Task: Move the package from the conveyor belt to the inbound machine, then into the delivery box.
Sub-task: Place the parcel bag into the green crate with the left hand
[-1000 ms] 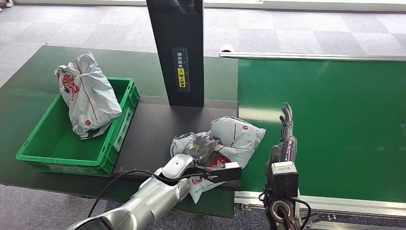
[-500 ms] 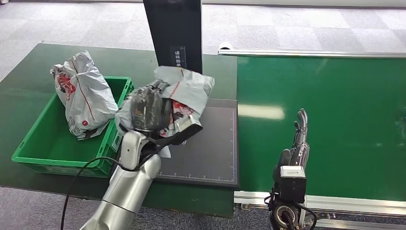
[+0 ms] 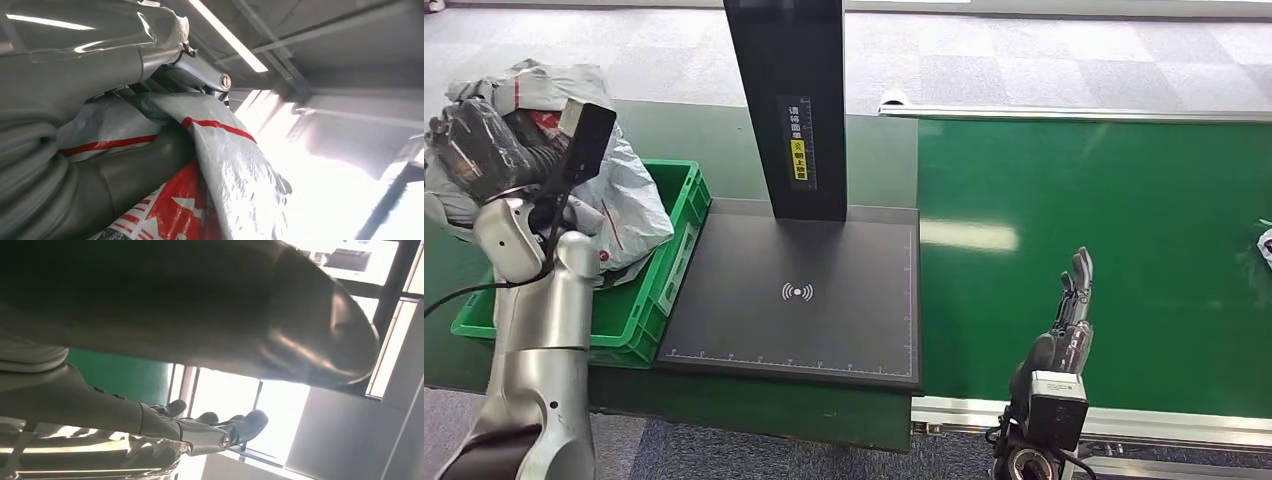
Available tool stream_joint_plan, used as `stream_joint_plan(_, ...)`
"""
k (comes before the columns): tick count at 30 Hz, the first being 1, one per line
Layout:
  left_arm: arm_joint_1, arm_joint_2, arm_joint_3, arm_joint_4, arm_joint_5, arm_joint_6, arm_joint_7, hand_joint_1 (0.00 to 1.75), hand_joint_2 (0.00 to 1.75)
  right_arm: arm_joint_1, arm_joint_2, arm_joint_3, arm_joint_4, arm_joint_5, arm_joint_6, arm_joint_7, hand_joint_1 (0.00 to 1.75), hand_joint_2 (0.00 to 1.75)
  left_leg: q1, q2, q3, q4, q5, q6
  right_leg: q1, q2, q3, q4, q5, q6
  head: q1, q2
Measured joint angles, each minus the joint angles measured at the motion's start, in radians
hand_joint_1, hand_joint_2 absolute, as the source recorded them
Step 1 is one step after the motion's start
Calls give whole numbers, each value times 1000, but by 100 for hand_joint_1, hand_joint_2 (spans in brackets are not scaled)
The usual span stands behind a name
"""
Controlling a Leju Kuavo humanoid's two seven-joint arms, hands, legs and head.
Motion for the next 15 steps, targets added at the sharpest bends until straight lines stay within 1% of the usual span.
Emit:
stream_joint_plan(3,-78,94,34,212,-70,-37,111,175,175,0,-4,4,-5,1,1,5,0,0,0,2,0,0,0,0,0,2,-1,0,1,-1,0,0)
stream_joint_plan(6,-108,160,49,365,-108,-75,195,175,175,0,-7,5,-9,2,1,10,0,0,0,2,-2,0,0,0,0,3,-2,0,1,-1,0,0)
stream_joint_plan(8,-114,192,57,434,-112,-85,217,175,175,0,-8,5,-10,2,0,11,0,0,0,2,-3,0,0,0,0,2,-4,0,1,-1,0,0)
stream_joint_plan(11,-118,227,71,510,-106,-99,226,175,175,0,-9,5,-10,3,-1,11,0,0,0,1,-4,0,0,0,0,2,-4,0,0,-1,0,0)
stream_joint_plan(12,-118,236,76,528,-103,-103,227,139,175,0,-9,5,-10,4,-1,11,0,0,0,1,-4,0,0,0,0,2,-4,0,0,-1,0,0)
stream_joint_plan(15,-122,255,85,567,-95,-115,228,8,175,0,-9,5,-10,4,-1,11,0,0,0,0,-4,0,0,0,0,2,-4,0,0,-1,0,0)
